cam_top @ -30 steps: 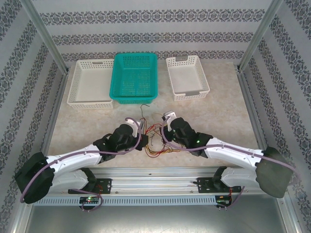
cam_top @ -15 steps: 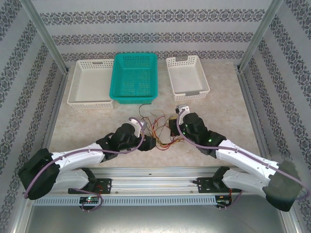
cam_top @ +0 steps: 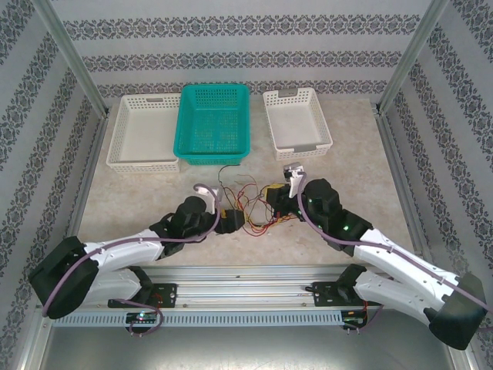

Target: Untangle the cables

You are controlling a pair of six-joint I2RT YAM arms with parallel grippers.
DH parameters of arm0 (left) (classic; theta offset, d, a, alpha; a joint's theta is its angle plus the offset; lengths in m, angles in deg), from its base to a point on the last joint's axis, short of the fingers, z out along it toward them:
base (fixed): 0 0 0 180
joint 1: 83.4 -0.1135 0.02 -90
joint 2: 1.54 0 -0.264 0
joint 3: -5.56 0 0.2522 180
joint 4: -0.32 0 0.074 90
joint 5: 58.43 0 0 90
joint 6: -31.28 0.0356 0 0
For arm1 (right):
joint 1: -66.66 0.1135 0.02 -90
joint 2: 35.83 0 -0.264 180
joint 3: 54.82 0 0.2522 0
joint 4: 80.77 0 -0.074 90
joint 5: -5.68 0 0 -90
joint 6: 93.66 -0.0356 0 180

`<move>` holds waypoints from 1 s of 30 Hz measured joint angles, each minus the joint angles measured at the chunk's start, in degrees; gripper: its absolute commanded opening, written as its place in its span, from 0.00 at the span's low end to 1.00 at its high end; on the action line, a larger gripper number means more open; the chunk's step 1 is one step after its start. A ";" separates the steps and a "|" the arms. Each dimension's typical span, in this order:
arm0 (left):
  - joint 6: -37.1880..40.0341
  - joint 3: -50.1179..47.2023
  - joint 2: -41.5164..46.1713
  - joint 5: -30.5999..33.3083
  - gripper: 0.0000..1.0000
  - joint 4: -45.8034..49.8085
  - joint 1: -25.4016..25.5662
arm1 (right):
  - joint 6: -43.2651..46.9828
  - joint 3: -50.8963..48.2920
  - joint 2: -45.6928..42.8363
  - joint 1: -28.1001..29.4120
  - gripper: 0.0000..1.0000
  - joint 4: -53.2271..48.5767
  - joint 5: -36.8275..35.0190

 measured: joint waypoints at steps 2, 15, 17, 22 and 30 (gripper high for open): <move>-3.41 -0.68 0.55 -0.04 0.90 -2.64 -1.53 | 0.26 0.00 -0.22 0.00 0.00 0.55 0.94; -22.10 -1.25 -6.51 -2.19 0.93 -12.85 -3.87 | 1.14 -0.50 -0.20 0.00 0.00 2.10 6.21; -23.39 -1.22 -7.89 -2.21 0.93 -13.18 -3.91 | 1.14 -0.61 -0.20 0.00 0.00 2.19 6.73; -25.46 -0.04 -11.06 -3.08 0.83 -14.01 -3.91 | 1.27 -0.72 -0.22 0.00 0.00 2.21 7.50; -26.84 0.66 -14.84 -4.55 0.21 -16.90 -4.61 | 1.33 -0.72 -0.57 0.00 0.00 2.14 7.69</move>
